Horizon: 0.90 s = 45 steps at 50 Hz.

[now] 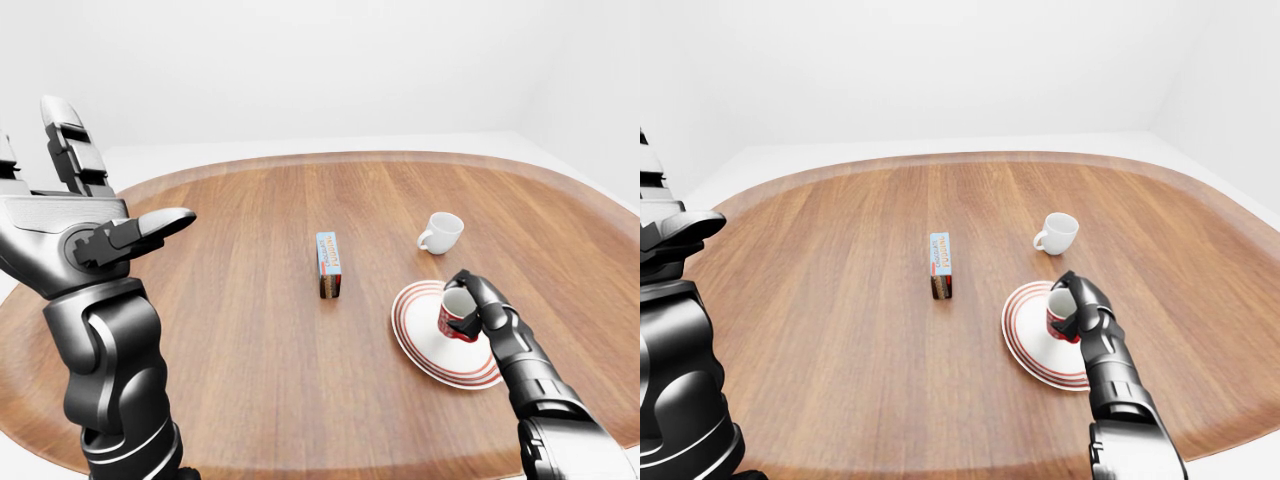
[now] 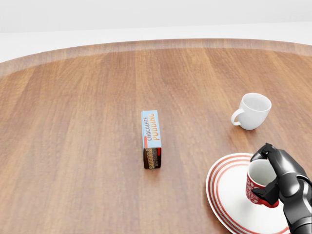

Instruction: Pick up the red mug and put it on the plate

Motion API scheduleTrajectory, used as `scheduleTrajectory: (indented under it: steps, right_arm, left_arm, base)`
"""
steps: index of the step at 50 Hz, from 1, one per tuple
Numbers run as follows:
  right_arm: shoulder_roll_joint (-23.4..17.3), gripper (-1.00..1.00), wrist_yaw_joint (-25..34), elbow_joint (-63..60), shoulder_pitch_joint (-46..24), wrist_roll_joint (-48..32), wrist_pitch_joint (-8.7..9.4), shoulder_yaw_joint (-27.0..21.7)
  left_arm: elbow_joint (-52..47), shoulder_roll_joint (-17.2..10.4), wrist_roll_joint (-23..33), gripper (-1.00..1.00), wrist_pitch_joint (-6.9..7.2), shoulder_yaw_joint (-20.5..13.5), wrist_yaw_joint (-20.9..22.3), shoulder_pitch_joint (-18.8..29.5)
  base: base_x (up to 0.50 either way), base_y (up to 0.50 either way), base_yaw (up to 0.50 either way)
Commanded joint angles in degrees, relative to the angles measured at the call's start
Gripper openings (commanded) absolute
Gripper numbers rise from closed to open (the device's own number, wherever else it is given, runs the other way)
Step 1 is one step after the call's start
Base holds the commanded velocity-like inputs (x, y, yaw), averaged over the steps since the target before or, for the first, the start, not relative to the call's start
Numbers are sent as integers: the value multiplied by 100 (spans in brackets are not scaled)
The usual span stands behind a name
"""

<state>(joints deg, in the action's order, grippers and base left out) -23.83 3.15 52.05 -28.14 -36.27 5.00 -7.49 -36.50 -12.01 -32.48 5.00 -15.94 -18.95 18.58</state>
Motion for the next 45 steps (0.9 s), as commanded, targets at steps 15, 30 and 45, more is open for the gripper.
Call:
scheduleTrajectory:
  steps: [15, 30, 45]
  right_arm:
    - [-86, -100, -1172, 1107, -117, 510, 0, 175]
    - [-81, -100, -1332, 1073, -89, 582, 0, 155]
    - [48, 100, -813, -41, 561, 553, 0, 57]
  left_arm:
    - [36, -10, 22, 100, 0, -14, 31, -20]
    - [30, 3, 48, 100, 0, -3, 37, -20]
    - [170, -11, 122, 100, 0, 18, 39, 46]
  base:
    - [0, 0, 0]
    - [0, 0, 0]
    - [0, 0, 0]
